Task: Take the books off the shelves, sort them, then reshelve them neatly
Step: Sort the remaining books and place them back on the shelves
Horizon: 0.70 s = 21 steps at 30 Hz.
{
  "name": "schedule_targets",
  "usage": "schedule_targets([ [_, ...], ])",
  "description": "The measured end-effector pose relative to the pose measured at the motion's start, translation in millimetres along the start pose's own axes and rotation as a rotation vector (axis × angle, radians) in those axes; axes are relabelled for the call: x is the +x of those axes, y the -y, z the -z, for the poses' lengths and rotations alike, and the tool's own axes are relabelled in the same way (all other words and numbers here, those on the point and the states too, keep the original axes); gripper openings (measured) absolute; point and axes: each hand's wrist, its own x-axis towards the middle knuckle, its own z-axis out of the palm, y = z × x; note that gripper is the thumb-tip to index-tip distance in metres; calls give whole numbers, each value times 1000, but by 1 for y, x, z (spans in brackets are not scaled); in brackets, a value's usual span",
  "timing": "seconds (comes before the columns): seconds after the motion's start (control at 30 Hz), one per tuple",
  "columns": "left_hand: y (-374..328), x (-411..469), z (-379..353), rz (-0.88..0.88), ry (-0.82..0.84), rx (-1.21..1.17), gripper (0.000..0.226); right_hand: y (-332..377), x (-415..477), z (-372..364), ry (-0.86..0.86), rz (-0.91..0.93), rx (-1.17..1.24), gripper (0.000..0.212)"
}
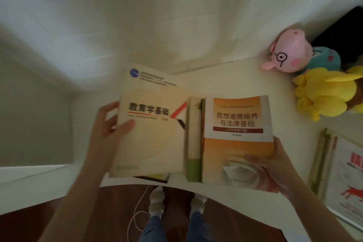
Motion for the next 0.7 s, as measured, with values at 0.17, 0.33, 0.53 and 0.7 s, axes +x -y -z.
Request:
schedule_targets([
  [0.17, 38, 21, 60, 243, 2, -75, 36, -7, 11, 5, 11, -33, -76, 111],
  [0.33, 72, 32, 62, 341, 81, -86, 37, -7, 11, 4, 9, -31, -103, 102],
  [0.53, 70, 43, 30, 201, 199, 174, 57, -1, 4, -4, 1, -11, -104, 101],
  [0.7, 78, 47, 25, 143, 115, 529, 69, -2, 3, -2, -21, 4, -131, 131],
])
